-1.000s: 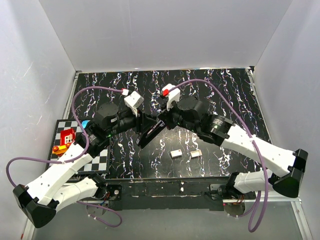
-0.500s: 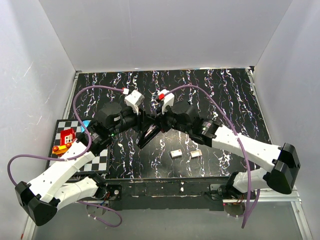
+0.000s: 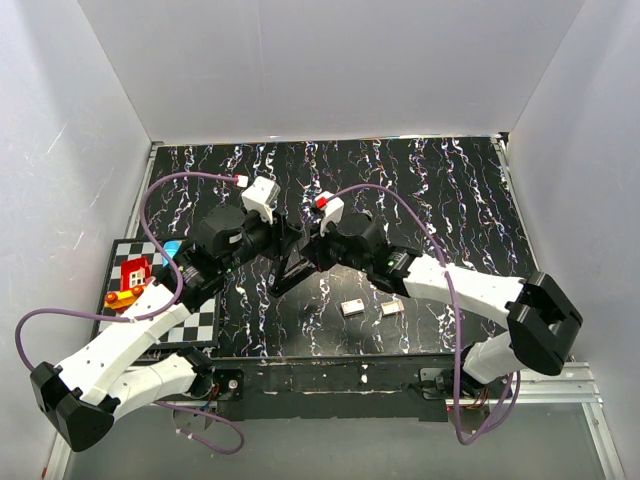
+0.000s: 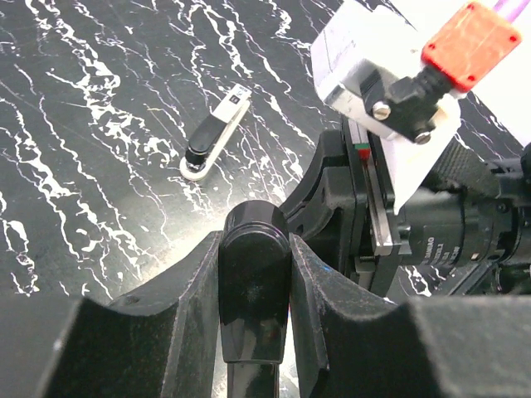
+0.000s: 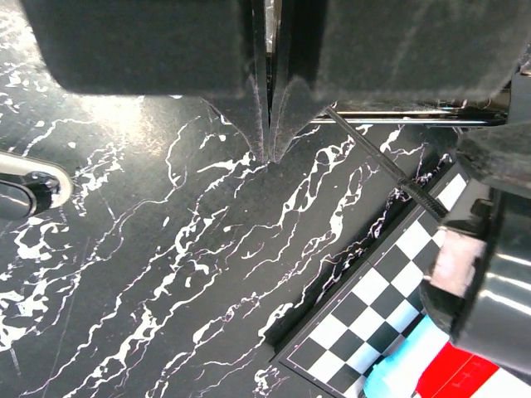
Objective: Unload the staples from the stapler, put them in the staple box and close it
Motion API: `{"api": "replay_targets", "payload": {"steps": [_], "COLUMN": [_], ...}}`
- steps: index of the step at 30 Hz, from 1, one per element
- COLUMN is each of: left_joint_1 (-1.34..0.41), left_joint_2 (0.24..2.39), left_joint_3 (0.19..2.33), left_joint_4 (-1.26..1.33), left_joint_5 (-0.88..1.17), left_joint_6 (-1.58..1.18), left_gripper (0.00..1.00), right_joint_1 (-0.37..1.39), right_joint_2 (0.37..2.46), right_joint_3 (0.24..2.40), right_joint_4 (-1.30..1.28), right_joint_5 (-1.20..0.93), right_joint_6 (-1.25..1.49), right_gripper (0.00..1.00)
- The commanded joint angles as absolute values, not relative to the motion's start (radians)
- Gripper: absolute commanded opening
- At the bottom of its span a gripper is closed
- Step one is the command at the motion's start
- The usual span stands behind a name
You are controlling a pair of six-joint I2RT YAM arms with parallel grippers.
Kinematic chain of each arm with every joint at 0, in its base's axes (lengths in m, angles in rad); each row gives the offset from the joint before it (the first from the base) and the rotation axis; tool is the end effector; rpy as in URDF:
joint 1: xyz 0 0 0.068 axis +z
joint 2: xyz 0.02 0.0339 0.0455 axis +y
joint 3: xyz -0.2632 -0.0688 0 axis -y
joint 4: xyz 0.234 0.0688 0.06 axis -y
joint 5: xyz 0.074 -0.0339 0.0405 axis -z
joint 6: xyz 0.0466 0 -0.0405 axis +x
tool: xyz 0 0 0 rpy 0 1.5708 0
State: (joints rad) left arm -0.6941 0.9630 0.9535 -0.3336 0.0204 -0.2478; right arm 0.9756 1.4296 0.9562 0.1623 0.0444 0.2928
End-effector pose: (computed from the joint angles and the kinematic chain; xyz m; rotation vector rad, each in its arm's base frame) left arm 0.1668 -0.1401 0.3468 0.4495 1.9167 -0.6473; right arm 0.1886 0.2749 0.2839 -0.6285 1.8639 0.8142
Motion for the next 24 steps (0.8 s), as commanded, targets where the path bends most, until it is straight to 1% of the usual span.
{"api": "replay_targets", "payload": {"steps": [1, 12, 24], "left_joint_1": [-0.69, -0.69, -0.686], "left_joint_2": [0.925, 0.954, 1.074], "left_joint_3": [0.956, 0.916, 0.923], "left_joint_4": [-0.164, -0.051, 0.078], "left_joint_5": [-0.077, -0.218, -0.317], "left_joint_6": [-0.285, -0.321, -0.314], "left_gripper": [0.0, 0.0, 0.0], "right_joint_1": [0.977, 0.977, 0.979], "right_joint_2": [1.479, 1.575, 1.631], "right_joint_3": [0.924, 0.897, 0.885], "right_joint_4": [0.25, 0.359, 0.445], "right_joint_5": [-0.026, -0.113, -0.196], "right_joint_6": [0.354, 0.419, 0.486], "right_gripper": [0.01, 0.01, 0.01]}}
